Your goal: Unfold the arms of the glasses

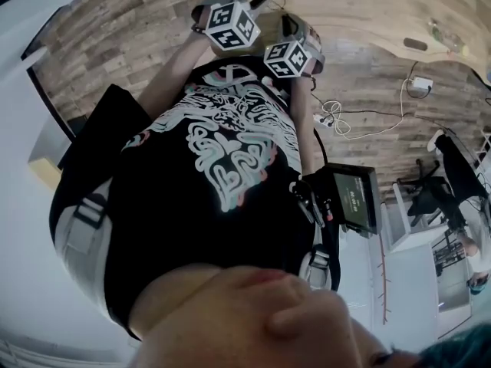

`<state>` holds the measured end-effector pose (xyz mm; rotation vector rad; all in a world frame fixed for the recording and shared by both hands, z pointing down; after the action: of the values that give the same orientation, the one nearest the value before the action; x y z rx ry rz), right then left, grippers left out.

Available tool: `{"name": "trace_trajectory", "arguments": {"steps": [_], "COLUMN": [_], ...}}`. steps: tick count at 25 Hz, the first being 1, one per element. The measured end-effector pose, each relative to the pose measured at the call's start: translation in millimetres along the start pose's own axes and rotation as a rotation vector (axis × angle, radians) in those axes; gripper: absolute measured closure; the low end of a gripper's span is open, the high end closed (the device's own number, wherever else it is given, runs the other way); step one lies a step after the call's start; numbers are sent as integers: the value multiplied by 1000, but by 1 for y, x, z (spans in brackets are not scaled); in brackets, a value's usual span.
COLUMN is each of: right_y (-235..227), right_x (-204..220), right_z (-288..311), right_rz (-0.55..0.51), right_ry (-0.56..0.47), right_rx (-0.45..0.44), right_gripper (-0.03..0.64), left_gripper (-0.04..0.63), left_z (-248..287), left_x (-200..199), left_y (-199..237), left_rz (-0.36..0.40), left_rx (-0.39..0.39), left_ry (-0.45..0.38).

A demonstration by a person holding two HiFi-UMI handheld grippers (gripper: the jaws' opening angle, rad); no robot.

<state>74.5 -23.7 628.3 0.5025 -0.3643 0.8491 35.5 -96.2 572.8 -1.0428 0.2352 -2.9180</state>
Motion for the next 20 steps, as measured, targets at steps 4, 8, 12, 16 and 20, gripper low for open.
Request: {"name": "trace_trajectory", "arguments": {"steps": [4,8,12,16,20], "right_y": [-3,-12,-19,-21,-16], "right_x": [-3,-16,-29,-39,-49], "right_z": [-1,-6,-10,-11,-6], "right_rz": [53,130,149,148,145], "right_ry": [5,-44,-72,-88,-96], "right_rx": [-15,-19,-23,-39,-85], "right_gripper": [582,580,580,580,580], "left_gripper": [589,589,591,591,591], "left_z": [-6,-10,-18,-25,-33], "left_x": [2,1,-2,-6,-10], "left_y": [9,16,20,22,23], "left_rz": [-33,-117,-221,-295,-339], "left_rx": [-9,7,19,46,70], "left_ry": [-41,-108,-160,-198,-240]}}
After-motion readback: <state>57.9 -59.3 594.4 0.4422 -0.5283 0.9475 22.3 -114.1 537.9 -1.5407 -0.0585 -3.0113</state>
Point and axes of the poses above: the fingertips, and each gripper's own axes: z forward along the fingers, y to its left, x out of its underside, the point moved 3 cm from there along -z, backward along the fingers, and after that the axes turned 1 degree about -z, right-handed, at the moved point
